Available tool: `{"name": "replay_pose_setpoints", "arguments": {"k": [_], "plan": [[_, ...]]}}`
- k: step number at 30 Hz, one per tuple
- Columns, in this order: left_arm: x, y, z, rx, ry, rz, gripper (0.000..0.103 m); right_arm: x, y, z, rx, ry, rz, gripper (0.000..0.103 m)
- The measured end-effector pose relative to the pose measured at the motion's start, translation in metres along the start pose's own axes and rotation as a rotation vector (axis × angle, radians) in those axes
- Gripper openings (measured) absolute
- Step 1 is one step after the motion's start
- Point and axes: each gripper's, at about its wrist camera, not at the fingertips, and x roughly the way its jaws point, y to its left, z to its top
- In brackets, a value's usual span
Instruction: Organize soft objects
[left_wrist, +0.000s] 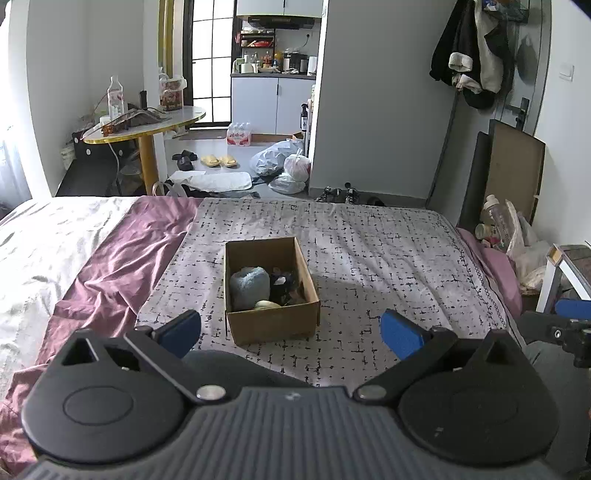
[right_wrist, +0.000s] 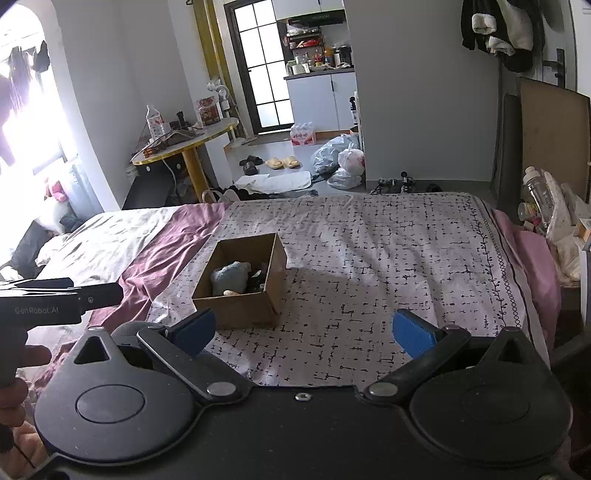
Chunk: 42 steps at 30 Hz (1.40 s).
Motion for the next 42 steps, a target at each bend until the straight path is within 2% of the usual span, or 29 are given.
{"name": "replay_pose_setpoints", "arguments": {"k": [42], "plan": [[0.006,0.008,-0.011,-0.002,0.026,-0.005,0.103,0.000,0.001,-0.008,0.019,-0.009,0.025,0.103]]}}
